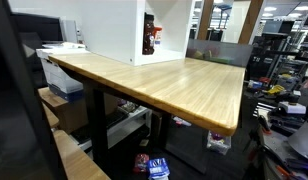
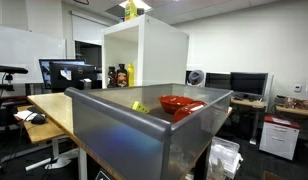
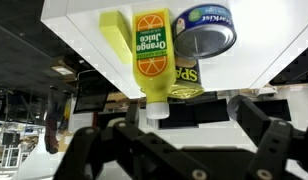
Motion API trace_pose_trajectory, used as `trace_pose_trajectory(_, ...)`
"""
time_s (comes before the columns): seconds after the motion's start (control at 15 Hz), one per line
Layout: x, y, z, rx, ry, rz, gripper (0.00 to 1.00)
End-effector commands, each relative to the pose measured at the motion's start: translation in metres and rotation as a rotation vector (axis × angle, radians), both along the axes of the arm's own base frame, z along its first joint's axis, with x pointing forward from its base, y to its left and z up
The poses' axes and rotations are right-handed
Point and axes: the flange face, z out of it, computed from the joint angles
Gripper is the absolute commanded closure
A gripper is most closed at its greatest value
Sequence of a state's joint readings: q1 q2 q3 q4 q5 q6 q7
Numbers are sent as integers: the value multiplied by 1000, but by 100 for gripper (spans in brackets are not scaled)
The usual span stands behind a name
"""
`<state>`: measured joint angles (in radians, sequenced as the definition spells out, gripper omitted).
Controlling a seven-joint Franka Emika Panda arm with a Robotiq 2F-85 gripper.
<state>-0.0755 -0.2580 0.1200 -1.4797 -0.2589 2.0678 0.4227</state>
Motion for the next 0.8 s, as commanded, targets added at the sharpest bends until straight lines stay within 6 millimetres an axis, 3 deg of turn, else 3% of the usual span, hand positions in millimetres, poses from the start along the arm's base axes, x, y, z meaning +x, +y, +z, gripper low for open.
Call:
trace_pose_trajectory(0.0,-9,2,-19,7,43,17,0)
trace_pose_trajectory(0.4,-15,0,-58,-26,93,18,0)
trace_pose_trajectory(0.73,-33,-1,-96,-54,96,39,0)
